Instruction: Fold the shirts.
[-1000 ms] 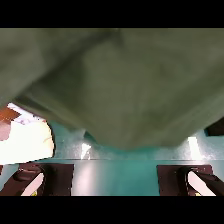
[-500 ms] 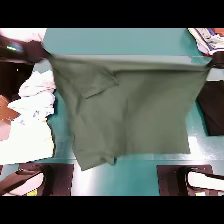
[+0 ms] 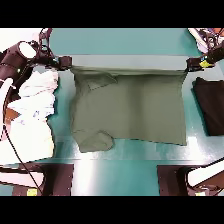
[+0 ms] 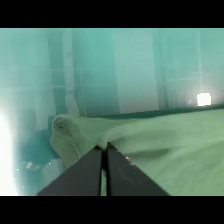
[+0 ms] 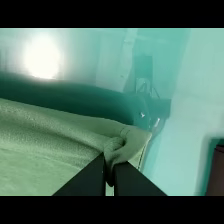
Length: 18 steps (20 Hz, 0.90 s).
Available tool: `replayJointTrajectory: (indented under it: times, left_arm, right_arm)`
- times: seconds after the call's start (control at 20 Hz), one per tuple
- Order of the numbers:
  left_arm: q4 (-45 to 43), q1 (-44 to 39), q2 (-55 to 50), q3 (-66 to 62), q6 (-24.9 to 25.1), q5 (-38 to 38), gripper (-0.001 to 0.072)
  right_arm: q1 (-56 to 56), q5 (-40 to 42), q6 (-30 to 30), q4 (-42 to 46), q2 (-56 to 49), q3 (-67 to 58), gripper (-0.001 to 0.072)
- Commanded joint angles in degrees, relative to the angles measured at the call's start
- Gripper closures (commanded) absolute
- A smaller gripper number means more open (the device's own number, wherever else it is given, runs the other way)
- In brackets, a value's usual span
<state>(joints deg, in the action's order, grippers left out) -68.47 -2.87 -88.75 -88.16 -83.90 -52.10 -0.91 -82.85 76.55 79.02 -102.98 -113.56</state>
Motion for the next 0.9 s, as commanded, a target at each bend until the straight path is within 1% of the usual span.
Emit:
replayJointTrajectory:
  times: [0.0, 0.05, 0.1, 0.3, 0.45, 0.5, 0.55, 0.6, 0.65, 0.7, 0.75, 0.8, 0.85]
  left_arm:
    - [-0.24, 0.07, -1.38, -0.98, 5.14, -10.16, 0.0686]
    - [-0.22, 0.07, -1.42, 0.83, 5.95, -12.31, 0.0685]
    - [-0.2, 0.07, -1.42, 3.15, 5.95, -12.7, 0.0685]
    - [-0.04, 0.04, -1.44, 12.96, 5.68, -7.65, 0.0685]
    - [-0.13, 0.07, -1.42, 14.88, 0.61, -6.01, 0.0683]
    - [-0.13, 0.07, -1.42, 14.64, -0.61, -6.01, 0.0683]
    - [-0.15, 0.07, -1.31, 14.6, -1.51, -6.12, 0.0683]
    - [-0.22, 0.07, -1.18, 14.53, -1.64, -6.97, 0.0683]
    - [-0.44, 0.07, -0.87, 14.51, -1.64, -8.31, 0.0638]
    - [-0.57, 0.07, -0.52, 14.51, -1.64, -9.92, 0.0372]
    - [-0.7, 0.07, -0.35, 14.53, -1.62, -11.58, 0.0086]
    - [-0.9, 0.07, -0.28, 14.53, -1.6, -12.98, 0.0032]
    - [-1.11, 0.07, -0.28, 14.53, -1.57, -14.69, 0.0031]
  right_arm:
    - [-0.15, 0.9, -0.83, 0.17, 2.1, 5.46, 0.0696]
    - [-0.15, 2.27, -0.87, 0.17, 3.76, 9.44, 0.0696]
    - [-0.15, 3.78, -0.9, 0.15, 5.09, 13.09, 0.0696]
    - [-0.15, 8.44, -0.9, 0.0, 8.74, 24.85, 0.0695]
    - [-0.15, 9.44, -0.76, -0.02, 10.62, 29.46, 0.0692]
    - [-0.15, 9.27, -0.72, 0.0, 11.02, 30.03, 0.0609]
    - [-0.15, 8.85, -0.33, 0.0, 11.17, 29.94, 0.038]
    - [-0.17, 7.61, 0.5, 0.0, 11.41, 29.35, 0.0266]
    - [-0.44, 6.25, 0.61, 0.0, 11.78, 28.72, 0.0265]
    - [-0.83, 5.33, 0.61, -0.02, 12.72, 28.59, 0.0265]
    - [-1.27, 5.25, 0.61, 0.0, 14.23, 29.24, 0.0265]
    - [-1.4, 5.35, 0.61, 0.0, 15.91, 30.34, 0.0266]
    - [-1.75, 5.6, 0.59, 0.09, 17.88, 31.89, 0.0266]
